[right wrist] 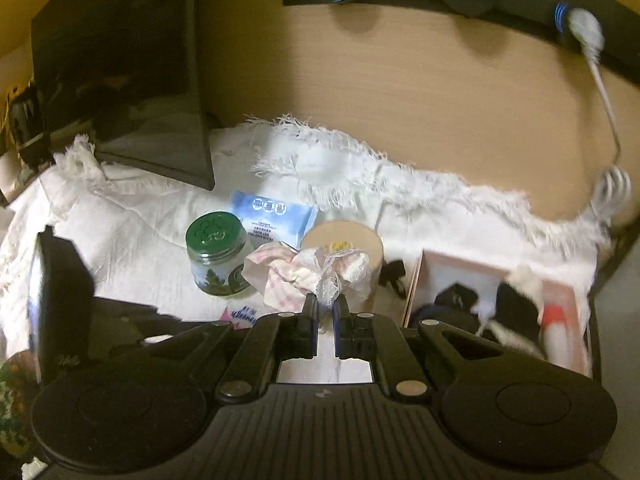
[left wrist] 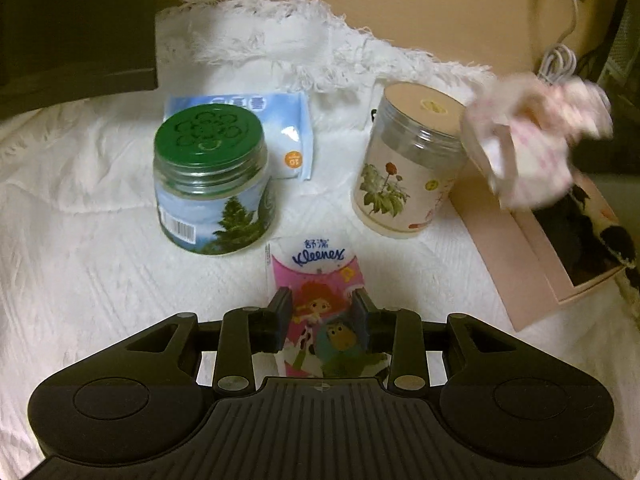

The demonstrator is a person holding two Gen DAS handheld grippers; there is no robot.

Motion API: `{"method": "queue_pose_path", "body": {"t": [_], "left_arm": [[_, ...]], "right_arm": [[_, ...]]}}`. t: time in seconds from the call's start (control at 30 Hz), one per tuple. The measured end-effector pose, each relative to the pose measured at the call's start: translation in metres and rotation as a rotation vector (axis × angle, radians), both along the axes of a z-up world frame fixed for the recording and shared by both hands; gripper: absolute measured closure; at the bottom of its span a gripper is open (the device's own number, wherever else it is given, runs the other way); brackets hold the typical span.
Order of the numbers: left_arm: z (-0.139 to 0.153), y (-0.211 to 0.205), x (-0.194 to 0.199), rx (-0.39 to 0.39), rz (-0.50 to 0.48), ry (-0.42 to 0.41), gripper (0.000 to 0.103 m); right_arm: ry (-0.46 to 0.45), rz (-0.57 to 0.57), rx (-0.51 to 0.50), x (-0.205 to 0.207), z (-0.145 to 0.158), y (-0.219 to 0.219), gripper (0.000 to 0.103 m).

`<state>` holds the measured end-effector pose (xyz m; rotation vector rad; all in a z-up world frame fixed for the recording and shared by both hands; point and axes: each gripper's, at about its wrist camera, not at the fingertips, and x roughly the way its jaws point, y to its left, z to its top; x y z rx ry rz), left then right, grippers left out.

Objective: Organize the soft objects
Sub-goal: 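Move both tools back over the cloth toward the remaining items, then grasp the pink Kleenex tissue pack with the left tool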

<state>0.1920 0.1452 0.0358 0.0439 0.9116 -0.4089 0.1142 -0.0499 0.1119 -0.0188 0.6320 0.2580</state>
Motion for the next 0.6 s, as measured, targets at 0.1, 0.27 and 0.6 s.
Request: {"method": "queue_pose_path", "body": {"t": [0.1,0.27,0.6], "left_arm": [[-0.001,-0.009,0.006,0.022,-0.020,-0.006,0.065],[-0.002,-0.013,0.014,0.040,0.002,-0.011,0.061],[0.001,-0.013,0.016,0.026,-0.016,0.065,0.060]], "right_arm": [[0.002,-0.025,0.049,-0.009,-0.011,-0.006,0.096],[0.037,-0.043,0.076,-0.020,-0.031,-0.006,0.096],[0.072,-0.031,0.022,-0.032,-0.049,0.001,0.096]]}}
